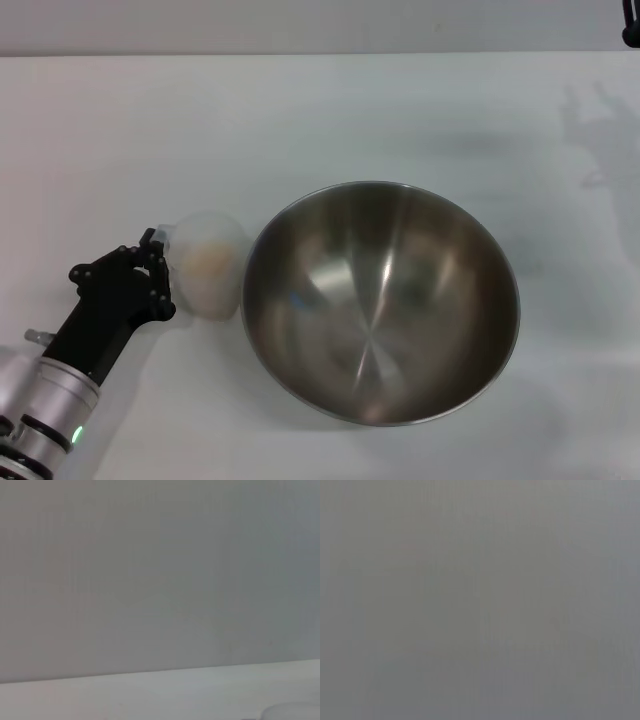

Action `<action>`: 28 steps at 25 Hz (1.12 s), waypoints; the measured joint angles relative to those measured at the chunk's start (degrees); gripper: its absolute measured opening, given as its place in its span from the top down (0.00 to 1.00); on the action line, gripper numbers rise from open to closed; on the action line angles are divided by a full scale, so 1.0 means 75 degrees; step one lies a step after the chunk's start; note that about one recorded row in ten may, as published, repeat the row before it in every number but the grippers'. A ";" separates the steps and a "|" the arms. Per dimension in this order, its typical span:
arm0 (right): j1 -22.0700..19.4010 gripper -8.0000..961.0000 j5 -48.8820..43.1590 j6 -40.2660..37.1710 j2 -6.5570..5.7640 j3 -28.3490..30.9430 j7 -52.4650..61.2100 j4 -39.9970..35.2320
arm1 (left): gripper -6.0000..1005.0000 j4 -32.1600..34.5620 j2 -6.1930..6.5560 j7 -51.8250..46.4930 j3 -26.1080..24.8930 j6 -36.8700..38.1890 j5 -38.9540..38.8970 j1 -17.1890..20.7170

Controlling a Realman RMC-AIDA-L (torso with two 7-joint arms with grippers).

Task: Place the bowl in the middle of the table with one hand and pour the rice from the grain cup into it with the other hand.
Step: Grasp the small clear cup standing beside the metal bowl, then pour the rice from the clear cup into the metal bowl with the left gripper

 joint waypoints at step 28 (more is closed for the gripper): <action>-0.0309 0.59 0.0000 -0.0563 0.0009 0.0001 -0.0679 0.0003 | 0.97 -0.0204 -0.0012 0.8197 0.1262 0.2769 0.0060 -0.1282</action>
